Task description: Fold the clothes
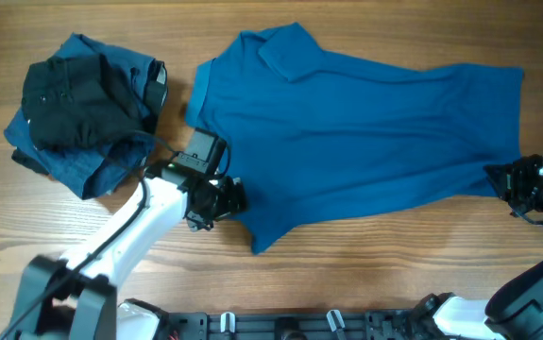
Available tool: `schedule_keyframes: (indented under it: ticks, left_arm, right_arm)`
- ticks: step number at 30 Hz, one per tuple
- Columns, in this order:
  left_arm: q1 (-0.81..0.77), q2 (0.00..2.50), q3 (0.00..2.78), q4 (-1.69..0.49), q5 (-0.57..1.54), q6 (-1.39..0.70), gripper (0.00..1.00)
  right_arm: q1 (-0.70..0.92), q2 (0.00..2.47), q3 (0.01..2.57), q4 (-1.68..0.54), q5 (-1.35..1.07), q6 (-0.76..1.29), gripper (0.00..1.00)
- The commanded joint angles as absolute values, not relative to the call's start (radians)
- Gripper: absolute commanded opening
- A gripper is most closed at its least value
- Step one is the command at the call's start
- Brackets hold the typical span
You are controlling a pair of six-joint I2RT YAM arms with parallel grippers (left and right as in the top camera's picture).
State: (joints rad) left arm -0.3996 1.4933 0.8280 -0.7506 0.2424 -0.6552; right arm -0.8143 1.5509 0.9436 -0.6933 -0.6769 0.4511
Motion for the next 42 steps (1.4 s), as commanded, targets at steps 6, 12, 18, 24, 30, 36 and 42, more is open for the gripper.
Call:
schedule_keyframes:
  ticks: [6,12,18,24,30,36,42]
  left_arm:
    - [-0.393,1.473,0.846,-0.785,0.294,-0.654,0.04]
    - [-0.313,1.359,0.932,-0.838,0.214,-0.602,0.04]
    - [-0.249,1.38,0.937,-0.701,0.207,-0.553,0.04]
    - [-0.248,1.412,0.937,-0.506,0.204,-0.527,0.04]
    - [-0.237,1.522,0.937,-0.361,0.221,-0.528,0.04]
    - [-0.233,1.568,0.937,-0.239,0.222,-0.531,0.04]
    - [-0.233,1.612,0.937,-0.163,0.258,-0.532,0.04]
  right_arm:
    - [-0.811,1.527,0.965,-0.701,-0.669,0.456,0.04]
    - [-0.811,1.52,0.997,-0.726,-0.61,0.48,0.04]
    - [-0.811,1.52,0.997,-0.551,-0.591,0.521,0.04]
    - [-0.802,1.521,0.993,-0.5,-0.564,0.55,0.04]
    - [-0.728,1.532,0.987,-0.414,-0.455,0.553,0.04]
    - [-0.721,1.536,0.987,-0.402,-0.29,0.647,0.04]
    - [-0.72,1.587,0.986,-0.4,-0.253,0.646,0.04]
